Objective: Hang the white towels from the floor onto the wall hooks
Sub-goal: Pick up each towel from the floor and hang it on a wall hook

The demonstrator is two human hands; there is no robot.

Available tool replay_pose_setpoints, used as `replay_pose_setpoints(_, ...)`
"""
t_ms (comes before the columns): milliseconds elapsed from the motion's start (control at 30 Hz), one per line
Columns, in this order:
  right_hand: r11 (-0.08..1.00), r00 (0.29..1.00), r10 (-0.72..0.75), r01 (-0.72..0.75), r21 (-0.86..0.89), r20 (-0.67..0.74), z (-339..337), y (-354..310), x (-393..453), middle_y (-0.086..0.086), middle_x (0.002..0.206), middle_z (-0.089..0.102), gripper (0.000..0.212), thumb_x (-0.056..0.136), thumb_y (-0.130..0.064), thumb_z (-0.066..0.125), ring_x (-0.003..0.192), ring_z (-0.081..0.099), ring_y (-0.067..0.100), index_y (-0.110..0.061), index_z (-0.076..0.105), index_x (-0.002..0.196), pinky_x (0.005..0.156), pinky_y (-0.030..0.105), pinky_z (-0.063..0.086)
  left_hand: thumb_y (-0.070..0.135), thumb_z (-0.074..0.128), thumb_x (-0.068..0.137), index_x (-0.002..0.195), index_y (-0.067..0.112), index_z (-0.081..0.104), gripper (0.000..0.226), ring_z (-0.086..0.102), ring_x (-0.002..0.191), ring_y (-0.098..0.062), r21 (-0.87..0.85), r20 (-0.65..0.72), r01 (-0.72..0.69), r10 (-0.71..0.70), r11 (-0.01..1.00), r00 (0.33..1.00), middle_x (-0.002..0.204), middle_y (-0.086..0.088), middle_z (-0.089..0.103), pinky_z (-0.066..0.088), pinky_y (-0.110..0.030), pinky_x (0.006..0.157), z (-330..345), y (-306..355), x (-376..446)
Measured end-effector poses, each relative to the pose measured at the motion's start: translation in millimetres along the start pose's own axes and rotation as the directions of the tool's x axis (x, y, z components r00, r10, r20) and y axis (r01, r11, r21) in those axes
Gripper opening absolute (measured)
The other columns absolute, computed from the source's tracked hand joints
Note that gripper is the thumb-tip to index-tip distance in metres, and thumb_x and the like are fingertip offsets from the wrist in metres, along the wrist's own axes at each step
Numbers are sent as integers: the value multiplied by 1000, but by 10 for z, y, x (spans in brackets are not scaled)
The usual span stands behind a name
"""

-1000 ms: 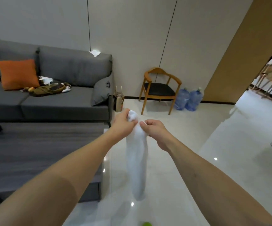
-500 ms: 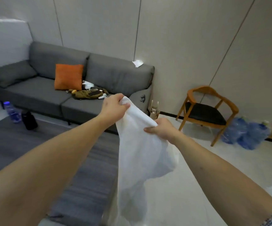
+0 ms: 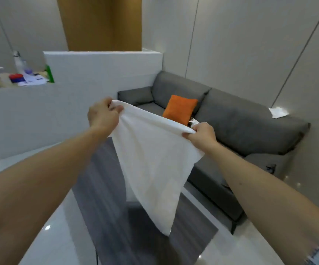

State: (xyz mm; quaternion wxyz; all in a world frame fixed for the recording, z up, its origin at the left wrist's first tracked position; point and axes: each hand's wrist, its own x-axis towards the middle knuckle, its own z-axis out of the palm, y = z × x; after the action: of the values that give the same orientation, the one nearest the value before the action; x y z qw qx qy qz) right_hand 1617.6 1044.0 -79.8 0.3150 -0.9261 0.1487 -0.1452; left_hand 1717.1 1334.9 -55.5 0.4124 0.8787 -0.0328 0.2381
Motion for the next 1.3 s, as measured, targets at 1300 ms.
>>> replay_pose_setpoints(1300, 803, 803, -576, 519, 294, 153, 182, 258, 1650, 9, 74, 71, 14, 81, -23, 70, 77, 65, 25, -11, 77, 81, 71, 34, 53, 34, 64, 87, 90, 22, 72, 15, 60, 86, -23, 198, -529, 503, -340, 842, 778, 86, -1, 69, 47, -31, 74, -54, 324, -1176)
